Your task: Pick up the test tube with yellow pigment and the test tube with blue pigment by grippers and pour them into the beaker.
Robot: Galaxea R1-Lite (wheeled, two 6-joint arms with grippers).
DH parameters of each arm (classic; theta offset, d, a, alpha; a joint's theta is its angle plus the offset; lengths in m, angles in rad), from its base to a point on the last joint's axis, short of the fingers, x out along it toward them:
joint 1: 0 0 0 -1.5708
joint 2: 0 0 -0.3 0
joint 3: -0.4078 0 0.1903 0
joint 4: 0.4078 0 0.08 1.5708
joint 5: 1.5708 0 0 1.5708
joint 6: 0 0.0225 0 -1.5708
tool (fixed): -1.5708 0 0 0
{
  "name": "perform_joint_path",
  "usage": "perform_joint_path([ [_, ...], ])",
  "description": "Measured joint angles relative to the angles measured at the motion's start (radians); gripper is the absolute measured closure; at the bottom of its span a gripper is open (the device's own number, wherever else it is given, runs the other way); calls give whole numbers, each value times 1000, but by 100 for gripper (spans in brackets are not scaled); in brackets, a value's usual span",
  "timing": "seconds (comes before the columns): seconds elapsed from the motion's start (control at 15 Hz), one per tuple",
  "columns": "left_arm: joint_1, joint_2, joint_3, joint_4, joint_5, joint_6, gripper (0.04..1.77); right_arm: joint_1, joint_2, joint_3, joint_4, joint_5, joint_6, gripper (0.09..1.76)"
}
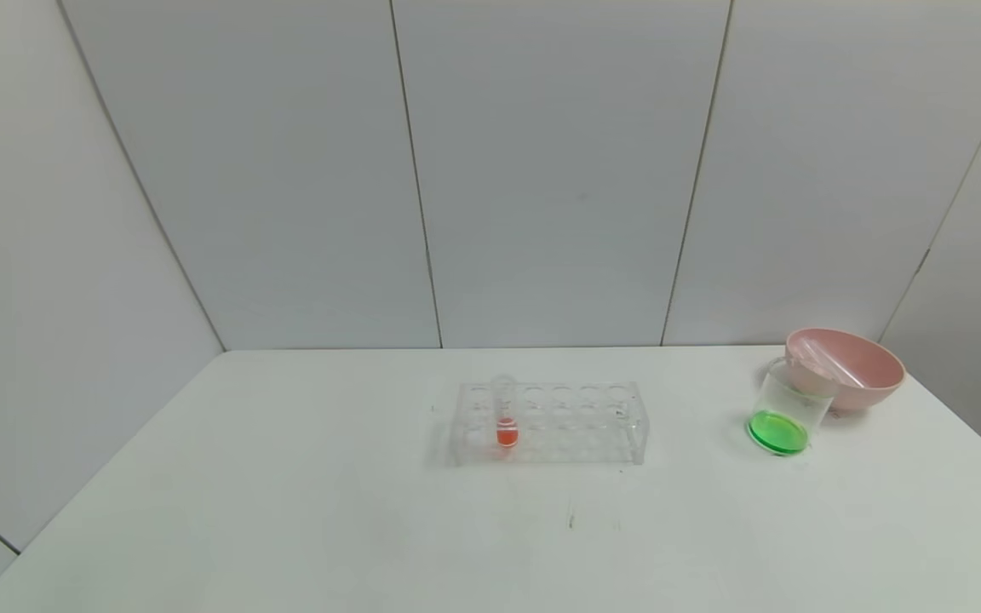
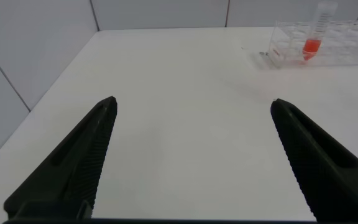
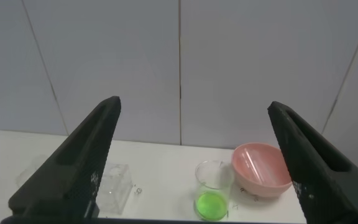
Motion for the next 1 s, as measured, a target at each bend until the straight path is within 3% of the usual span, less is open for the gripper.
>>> perform_joint_path([
  [0.47,0,0,0,0,0,0,5,-5,-428,17,265,-4,-42,15],
  [0.73,0,0,0,0,0,0,5,-71,-517,32,226,-25,-43,15],
  [1.0,0,0,0,0,0,0,5,-128,-540,114,181,-28,-44,15],
])
